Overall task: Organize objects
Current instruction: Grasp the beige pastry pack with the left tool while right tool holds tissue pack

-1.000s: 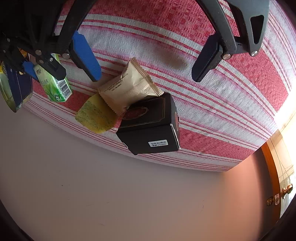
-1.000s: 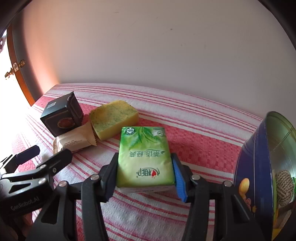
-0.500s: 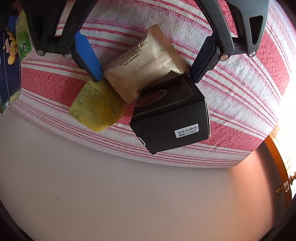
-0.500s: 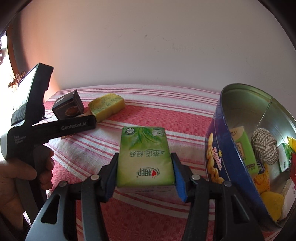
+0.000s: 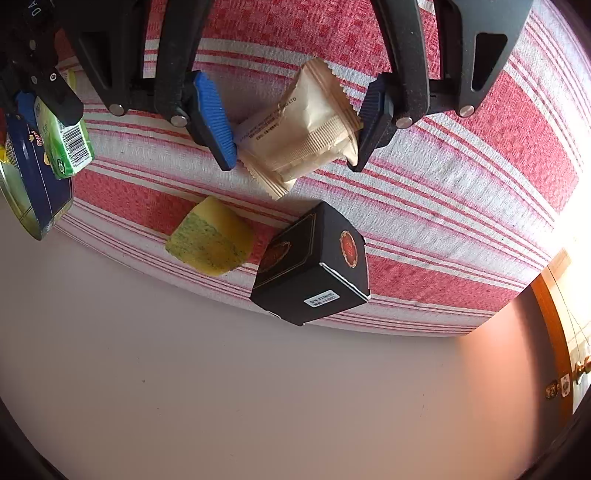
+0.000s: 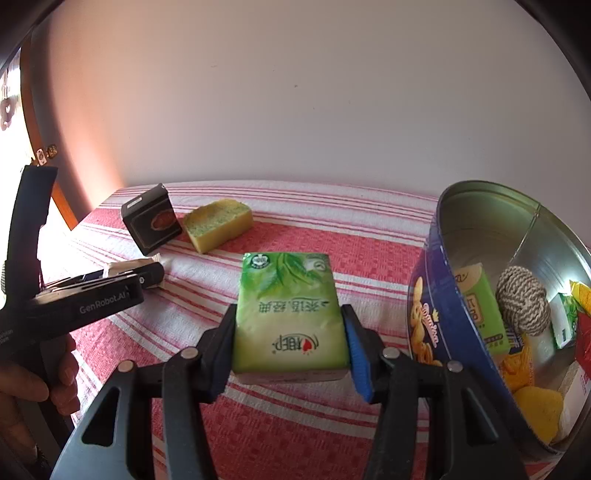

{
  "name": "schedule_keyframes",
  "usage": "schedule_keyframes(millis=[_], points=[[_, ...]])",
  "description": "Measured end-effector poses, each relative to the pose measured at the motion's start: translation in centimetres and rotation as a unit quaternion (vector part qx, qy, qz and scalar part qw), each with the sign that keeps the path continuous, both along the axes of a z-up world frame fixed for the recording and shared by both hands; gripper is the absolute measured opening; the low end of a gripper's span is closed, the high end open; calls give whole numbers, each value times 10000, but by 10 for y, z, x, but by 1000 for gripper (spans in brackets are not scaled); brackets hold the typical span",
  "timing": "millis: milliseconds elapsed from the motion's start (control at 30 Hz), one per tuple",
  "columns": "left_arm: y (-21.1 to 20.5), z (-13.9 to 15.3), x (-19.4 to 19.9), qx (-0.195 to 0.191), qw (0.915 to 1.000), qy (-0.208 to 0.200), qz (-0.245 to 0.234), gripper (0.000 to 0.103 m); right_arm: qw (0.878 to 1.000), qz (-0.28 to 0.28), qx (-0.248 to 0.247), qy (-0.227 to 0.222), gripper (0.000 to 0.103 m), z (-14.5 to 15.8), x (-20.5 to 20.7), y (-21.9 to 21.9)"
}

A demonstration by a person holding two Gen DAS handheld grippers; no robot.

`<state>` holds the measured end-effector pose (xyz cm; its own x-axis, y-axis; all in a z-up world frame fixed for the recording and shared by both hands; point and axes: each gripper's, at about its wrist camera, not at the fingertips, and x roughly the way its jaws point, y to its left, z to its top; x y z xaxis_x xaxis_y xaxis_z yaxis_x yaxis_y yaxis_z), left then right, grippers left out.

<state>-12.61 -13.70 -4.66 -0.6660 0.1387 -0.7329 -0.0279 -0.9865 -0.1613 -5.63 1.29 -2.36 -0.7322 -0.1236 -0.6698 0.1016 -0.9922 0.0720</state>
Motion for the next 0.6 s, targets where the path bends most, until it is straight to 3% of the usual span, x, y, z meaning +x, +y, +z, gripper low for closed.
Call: schedule_keyframes(millis=[100,267,600], points=[[4,10,17,13,9993,365,100,64,9996,-63,-3,291,53,8,6,2],[10,27,34,-443,9933,1020,308,64,9976,-105,30,689,53,17,13,2],[17,37,47,-922,9842,1471,349,64,9919,-165,69,1259,54,30,28,0]])
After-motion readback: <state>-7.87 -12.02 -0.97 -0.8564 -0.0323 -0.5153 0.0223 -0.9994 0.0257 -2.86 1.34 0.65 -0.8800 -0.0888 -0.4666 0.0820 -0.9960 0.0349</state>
